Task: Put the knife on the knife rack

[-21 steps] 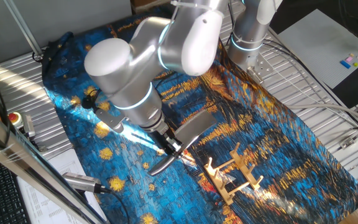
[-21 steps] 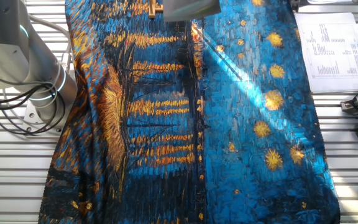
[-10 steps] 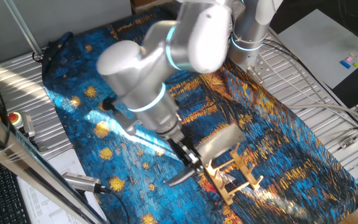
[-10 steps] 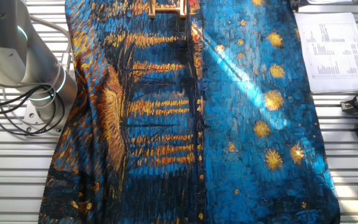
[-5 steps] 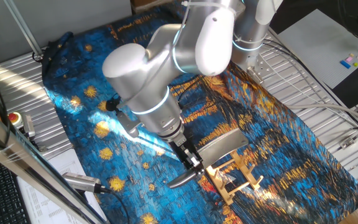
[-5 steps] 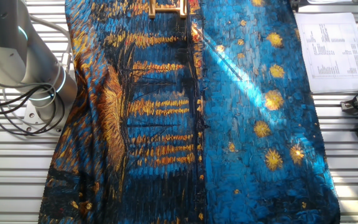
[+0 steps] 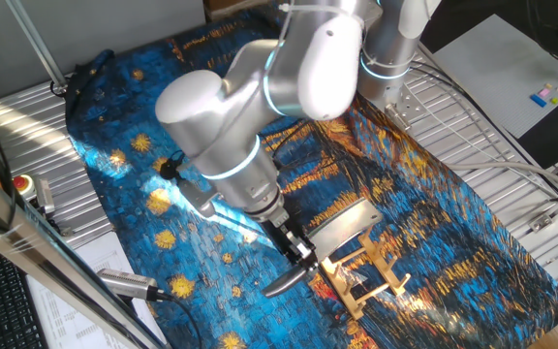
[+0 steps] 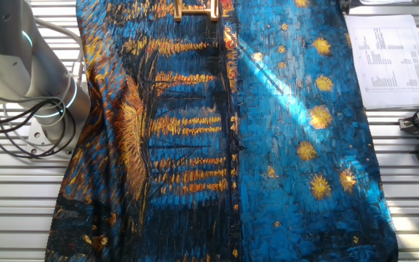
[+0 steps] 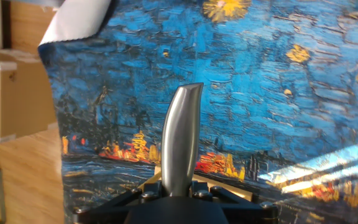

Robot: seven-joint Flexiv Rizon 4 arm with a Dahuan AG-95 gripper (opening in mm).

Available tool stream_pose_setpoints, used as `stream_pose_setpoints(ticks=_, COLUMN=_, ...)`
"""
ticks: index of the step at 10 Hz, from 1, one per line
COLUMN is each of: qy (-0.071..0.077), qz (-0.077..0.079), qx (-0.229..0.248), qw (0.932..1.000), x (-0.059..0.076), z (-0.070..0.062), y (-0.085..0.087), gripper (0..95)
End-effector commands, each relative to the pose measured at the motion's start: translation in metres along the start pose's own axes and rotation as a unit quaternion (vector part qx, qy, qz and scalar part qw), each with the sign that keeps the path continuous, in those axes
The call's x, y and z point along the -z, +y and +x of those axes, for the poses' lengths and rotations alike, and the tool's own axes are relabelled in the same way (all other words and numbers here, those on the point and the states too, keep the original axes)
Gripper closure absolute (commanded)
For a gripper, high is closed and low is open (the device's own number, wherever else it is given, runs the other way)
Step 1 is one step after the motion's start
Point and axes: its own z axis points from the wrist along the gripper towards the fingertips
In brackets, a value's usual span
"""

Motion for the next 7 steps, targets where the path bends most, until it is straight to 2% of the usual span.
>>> stream_pose_setpoints(ticks=1, qy=-0.004, qz=-0.048, qx=-0.041, qw=0.998, x=-0.002, z=0.005, y=0.004, gripper=95.0)
stream_pose_setpoints(ticks=4, qy=-0.003, qz=-0.05, qx=-0.072, qw=0.9962, x=-0.007, z=0.009, y=0.016, gripper=95.0)
stream_pose_setpoints(ticks=7, qy=-0.005, qz=-0.063, qx=-0.081, qw=0.9947, x=-0.013, z=0.01, y=0.025, gripper=95.0)
